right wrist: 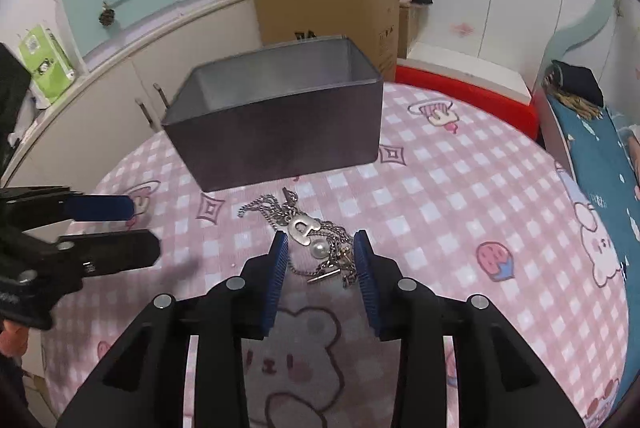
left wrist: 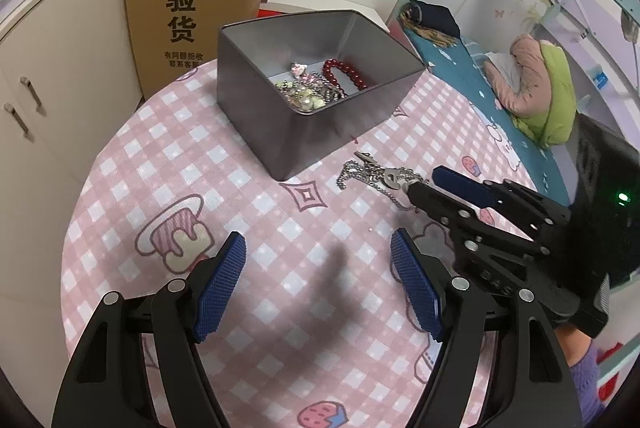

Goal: Organize jewelry
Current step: 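Grasp the chain's loose end with the left tool while the right tool holds the pendant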

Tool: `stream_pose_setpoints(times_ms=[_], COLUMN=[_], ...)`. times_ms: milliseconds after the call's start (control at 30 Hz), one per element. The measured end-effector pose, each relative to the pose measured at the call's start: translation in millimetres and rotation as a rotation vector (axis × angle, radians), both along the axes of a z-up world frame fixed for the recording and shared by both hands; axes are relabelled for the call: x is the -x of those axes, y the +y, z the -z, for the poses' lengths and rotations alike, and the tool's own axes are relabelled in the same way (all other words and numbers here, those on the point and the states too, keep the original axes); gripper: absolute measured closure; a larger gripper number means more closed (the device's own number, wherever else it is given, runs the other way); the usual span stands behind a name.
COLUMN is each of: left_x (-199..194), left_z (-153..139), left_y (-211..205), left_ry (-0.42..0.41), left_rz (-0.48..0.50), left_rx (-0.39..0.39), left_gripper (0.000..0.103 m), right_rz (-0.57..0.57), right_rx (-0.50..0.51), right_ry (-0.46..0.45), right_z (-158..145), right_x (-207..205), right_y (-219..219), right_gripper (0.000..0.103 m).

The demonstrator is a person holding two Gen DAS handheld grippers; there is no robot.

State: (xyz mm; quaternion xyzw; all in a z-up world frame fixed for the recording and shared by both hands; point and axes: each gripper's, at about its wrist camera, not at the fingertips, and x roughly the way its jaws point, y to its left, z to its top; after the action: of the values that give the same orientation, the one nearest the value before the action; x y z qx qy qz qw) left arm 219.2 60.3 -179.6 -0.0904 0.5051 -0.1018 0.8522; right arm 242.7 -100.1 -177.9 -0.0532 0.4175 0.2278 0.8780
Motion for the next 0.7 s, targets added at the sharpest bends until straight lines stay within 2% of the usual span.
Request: stream_pose_setpoints(times_ms=[33,67,133,167,300,433,633,700], left_x=[-0.5,-0.8,-1.0,-1.4,-2.8,-2.0,-6.3,-8.5], left_z=[0.6,1.5,2.6,2.7,2.1,0.4,3.7,6.2], left_y=[1.2,2.5,5.3,5.8,4.7,-1.1,-32.5,-45.0], left_ry=[0.002,0.003,0.006,0.008,0.006,0.003,0.013,0.013], left_rz=[-0.001,-0.002,-0.004,-0.004,-0.001,0.012,0.05,0.063], left_rx=[0.001,0.002,0.003,0.004,0.008,0.01,0.015,0.016], left_gripper=[0.03,0.03,0.03,0.03,0.03,0.03,0.03,0.03], right_rz=[0.003,0.007,0.013,0.015,0.023,0.038,0.097,0.113], right_rx=[-0.007,-0.02,-0.033,-0.039,-0.036,-0.085,-0.103,-0.136], right_ry=[0.006,0.012,0.018,0.017,0.01,0.008,0.008,0.027], right_z=[2.2,3.9,5.5,5.3,3.6,-6.2,-13.4,-12.3], right_x=[-1.0,-2.5,-2.8,-2.3,4.8,19.7,38.3,39.9], right_y=[-0.9,-2.7,-7.9,-10.5,-22.4,-47.1,-88.3,-101.6], right_gripper=[0.073,0.086,0.089,0.095,0.096,0.096,0.096,0.096])
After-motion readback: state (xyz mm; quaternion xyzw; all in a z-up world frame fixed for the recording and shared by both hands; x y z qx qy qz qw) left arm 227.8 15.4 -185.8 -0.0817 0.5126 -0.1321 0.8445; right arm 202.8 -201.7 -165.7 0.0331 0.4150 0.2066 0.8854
